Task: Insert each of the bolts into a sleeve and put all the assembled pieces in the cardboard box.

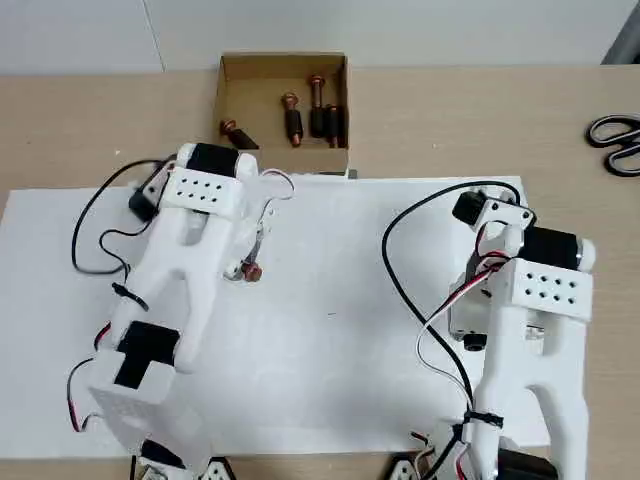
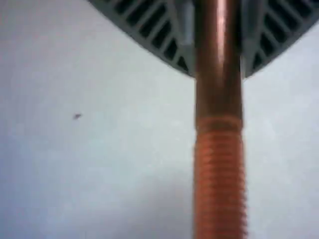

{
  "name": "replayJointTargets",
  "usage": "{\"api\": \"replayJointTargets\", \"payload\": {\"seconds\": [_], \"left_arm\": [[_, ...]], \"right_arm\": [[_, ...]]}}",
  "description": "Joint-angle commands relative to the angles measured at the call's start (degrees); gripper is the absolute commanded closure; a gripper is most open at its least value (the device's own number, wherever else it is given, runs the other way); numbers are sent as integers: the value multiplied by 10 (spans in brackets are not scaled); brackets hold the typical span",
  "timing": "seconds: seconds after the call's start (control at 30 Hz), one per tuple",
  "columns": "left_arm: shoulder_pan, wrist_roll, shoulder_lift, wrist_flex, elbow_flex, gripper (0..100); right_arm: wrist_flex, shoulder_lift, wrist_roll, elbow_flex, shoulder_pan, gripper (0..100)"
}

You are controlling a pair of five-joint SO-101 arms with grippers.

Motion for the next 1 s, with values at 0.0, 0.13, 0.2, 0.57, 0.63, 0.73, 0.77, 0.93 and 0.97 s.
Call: {"api": "replayJointTargets", "payload": {"seconds": [0.0,0.13,0.2,0.57,0.63,0.73,0.77,0.93,0.97], "left_arm": [[-7,146,-4,-22,-22,993],[-3,234,-4,-47,-22,993],[-2,238,-4,-59,-22,993],[-6,237,-4,-61,-22,992],[-6,233,-4,-62,-22,992],[-6,171,-4,-62,-22,992],[-7,146,-4,-62,-22,992],[-7,62,-4,-62,-22,992],[-7,64,-4,-62,-22,992]], "right_arm": [[-3,-19,-2,-3,7,995],[-3,-19,-2,-3,7,995],[-3,-19,-2,-3,7,995],[-3,-19,-2,-3,7,995],[-3,-19,-2,-3,7,995],[-3,-19,-2,-3,7,995],[-3,-19,-2,-3,7,995],[-3,-19,-2,-3,7,995],[-3,-19,-2,-3,7,995]]}}
